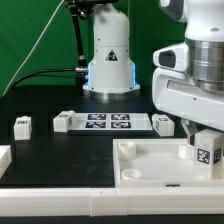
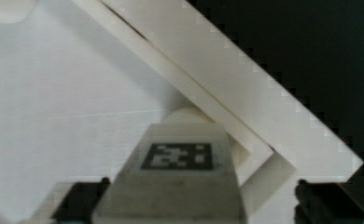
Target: Assemble one leg
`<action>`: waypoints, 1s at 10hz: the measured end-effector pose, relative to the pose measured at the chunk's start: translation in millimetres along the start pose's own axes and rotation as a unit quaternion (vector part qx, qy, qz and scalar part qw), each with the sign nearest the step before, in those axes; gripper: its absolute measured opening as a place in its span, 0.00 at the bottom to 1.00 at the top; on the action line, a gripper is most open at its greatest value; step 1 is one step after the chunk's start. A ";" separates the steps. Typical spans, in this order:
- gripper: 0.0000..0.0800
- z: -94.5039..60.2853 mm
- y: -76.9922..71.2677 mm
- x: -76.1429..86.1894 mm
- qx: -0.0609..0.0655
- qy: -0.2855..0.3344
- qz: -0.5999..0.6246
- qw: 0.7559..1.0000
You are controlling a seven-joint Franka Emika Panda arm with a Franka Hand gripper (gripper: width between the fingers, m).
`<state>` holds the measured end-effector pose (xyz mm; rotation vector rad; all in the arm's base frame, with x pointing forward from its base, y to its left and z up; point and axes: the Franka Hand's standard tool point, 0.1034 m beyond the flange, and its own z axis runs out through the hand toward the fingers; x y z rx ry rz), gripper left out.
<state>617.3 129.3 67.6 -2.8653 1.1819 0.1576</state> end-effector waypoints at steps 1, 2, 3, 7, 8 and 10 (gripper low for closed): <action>0.72 -1.5 -2.4 -2.7 -0.005 0.007 -0.072 0.997; 0.79 -1.7 -5.7 -5.5 -0.005 0.011 -0.135 0.991; 0.81 -0.3 -7.2 -7.4 -0.001 0.017 -0.178 0.984; 0.81 1.1 0.9 3.3 -0.011 0.021 -0.452 0.891; 0.81 1.0 1.8 4.5 -0.014 0.021 -0.490 0.872; 0.81 0.9 3.5 6.6 -0.020 0.020 -0.585 0.811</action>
Offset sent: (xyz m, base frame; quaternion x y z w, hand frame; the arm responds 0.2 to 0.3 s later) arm -0.0069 0.0026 -0.0030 -0.0010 0.0286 -0.3649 0.9306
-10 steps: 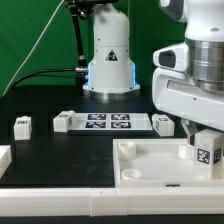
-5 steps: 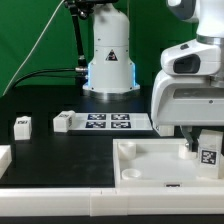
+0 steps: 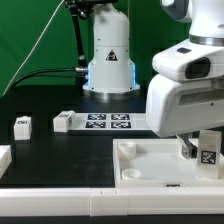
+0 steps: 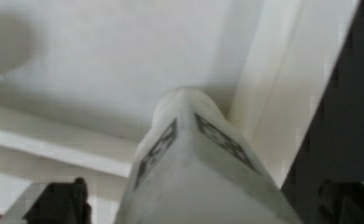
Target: Assemble one leg
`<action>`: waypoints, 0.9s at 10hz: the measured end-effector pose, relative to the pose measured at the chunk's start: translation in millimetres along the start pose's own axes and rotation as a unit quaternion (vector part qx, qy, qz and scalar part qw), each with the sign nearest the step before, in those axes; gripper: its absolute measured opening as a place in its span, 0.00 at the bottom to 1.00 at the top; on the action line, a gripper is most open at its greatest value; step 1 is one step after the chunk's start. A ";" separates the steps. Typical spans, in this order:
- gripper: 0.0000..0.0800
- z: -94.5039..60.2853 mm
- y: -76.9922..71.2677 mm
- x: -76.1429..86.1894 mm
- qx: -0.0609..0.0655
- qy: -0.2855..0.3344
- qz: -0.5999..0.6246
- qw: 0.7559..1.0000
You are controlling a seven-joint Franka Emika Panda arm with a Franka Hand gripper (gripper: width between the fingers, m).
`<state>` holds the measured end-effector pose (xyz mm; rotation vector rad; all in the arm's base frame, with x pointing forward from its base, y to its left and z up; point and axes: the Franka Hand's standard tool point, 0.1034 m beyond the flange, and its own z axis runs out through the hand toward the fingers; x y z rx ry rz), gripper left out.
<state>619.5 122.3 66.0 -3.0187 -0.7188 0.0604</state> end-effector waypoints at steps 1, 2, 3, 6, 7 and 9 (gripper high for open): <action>0.81 -0.2 2.2 -0.6 -0.003 -0.001 -0.057 0.998; 0.81 -0.2 3.6 -1.1 -0.003 -0.002 -0.103 0.995; 0.81 -0.3 4.9 -1.4 -0.007 -0.004 -0.153 0.988; 0.67 0.2 6.3 -2.0 -0.012 -0.007 -0.187 0.982; 0.50 0.4 6.4 -2.1 -0.012 -0.007 -0.187 0.982; 0.36 0.7 6.5 -2.2 -0.012 -0.008 -0.187 0.982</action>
Offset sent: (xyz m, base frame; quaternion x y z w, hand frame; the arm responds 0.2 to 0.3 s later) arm 0.0002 0.0034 0.0023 -0.0005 -0.0199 -0.2766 0.9608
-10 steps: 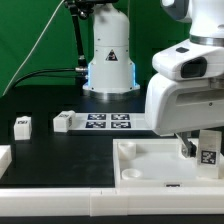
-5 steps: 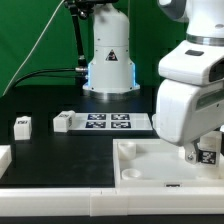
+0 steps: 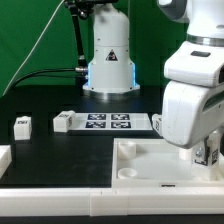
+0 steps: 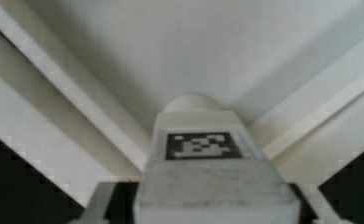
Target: Assemble one leg
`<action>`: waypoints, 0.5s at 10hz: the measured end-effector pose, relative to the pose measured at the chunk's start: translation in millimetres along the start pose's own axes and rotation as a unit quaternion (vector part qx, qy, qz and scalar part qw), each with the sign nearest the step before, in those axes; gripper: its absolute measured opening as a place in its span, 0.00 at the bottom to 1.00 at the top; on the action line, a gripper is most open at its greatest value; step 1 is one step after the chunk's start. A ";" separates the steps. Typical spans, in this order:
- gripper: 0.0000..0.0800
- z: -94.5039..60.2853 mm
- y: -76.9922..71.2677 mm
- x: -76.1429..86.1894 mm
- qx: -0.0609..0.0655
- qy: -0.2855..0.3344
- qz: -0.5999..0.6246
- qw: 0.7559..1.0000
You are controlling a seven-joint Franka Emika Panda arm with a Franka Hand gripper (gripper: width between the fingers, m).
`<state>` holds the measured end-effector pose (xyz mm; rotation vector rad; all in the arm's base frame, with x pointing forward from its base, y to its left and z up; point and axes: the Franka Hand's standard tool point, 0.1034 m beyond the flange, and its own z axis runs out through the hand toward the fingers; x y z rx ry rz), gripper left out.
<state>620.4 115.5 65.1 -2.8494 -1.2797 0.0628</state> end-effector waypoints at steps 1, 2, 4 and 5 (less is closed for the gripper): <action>0.36 0.0 0.0 0.0 0.000 0.000 0.000 1.000; 0.36 0.0 0.0 0.0 0.000 0.000 0.019 1.000; 0.36 0.1 3.4 -2.6 0.000 0.000 0.067 0.998; 0.36 -0.2 2.7 -1.6 -0.001 0.000 0.162 0.987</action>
Offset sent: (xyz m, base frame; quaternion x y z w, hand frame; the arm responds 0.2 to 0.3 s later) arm 0.0032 -0.0141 -0.0035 0.0063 -0.0020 0.1484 0.9889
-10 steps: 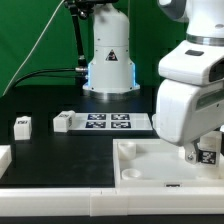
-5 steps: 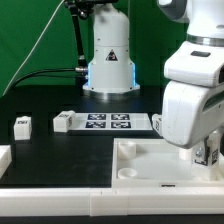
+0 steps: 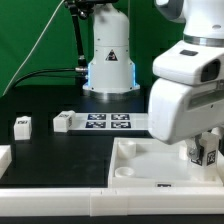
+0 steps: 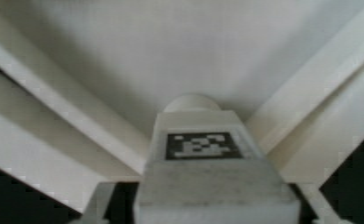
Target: Assemble one leg
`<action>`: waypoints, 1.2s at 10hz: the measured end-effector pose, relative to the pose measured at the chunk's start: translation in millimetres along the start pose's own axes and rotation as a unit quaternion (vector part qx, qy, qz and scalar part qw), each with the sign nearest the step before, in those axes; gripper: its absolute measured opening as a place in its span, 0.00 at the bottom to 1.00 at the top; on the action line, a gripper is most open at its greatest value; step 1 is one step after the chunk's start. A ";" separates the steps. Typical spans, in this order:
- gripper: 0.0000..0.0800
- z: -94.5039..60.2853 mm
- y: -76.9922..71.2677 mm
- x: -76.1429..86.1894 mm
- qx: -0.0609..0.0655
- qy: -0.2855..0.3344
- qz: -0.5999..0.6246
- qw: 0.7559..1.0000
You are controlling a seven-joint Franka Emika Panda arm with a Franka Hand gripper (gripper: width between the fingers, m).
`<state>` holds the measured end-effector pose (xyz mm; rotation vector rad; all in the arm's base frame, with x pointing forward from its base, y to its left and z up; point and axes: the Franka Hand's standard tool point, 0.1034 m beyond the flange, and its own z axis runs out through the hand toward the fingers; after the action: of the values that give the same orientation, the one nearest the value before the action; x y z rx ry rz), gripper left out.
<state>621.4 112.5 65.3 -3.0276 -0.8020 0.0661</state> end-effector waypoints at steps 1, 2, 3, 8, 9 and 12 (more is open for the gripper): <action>0.36 0.0 -2.4 0.8 0.001 -0.001 0.061 0.998; 0.36 0.4 -2.8 1.0 0.001 -0.001 0.137 0.991; 0.36 0.3 -2.9 1.2 0.001 -0.001 0.197 0.980; 0.37 -0.9 0.4 0.5 -0.007 0.002 0.475 0.880; 0.37 -1.3 3.2 -3.4 -0.014 -0.006 0.510 0.860; 0.51 -0.5 7.0 -6.3 -0.020 -0.009 0.518 0.855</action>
Offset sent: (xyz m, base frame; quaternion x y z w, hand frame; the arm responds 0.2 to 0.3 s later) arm 0.0015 -0.0016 -0.0014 -0.0160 -0.0083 0.2499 0.9681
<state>619.4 103.3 65.9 -3.0689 0.8982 0.0768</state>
